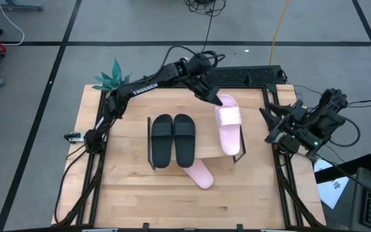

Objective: Pick and place slides into the shelf
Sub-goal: Put the right pink slipper on the shelf

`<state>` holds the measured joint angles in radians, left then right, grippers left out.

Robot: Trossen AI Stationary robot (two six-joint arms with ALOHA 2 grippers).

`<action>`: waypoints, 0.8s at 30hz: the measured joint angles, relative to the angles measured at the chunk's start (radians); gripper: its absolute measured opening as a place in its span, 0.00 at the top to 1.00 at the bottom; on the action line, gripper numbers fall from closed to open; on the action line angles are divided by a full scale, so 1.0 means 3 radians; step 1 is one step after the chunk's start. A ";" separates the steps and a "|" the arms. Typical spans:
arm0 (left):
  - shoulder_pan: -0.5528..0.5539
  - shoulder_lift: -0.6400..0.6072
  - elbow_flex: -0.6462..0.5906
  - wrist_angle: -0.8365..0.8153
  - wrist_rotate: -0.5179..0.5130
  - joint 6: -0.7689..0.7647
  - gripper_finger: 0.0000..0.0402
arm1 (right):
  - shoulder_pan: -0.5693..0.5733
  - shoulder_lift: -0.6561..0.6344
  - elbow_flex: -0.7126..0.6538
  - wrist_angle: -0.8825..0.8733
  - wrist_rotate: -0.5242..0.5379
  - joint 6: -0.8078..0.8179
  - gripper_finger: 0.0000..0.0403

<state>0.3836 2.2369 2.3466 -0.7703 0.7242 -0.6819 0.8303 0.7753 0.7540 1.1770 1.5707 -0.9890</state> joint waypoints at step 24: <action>-0.0096 0.0123 -0.0003 -0.0117 -0.0088 -0.0025 0.95 | 0.0000 -0.0063 0.0000 -0.0103 0.0000 -0.0006 0.65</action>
<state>0.3550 2.2738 2.3459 -0.8054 0.6980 -0.6894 0.8303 0.7563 0.7540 1.1461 1.5707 -0.9908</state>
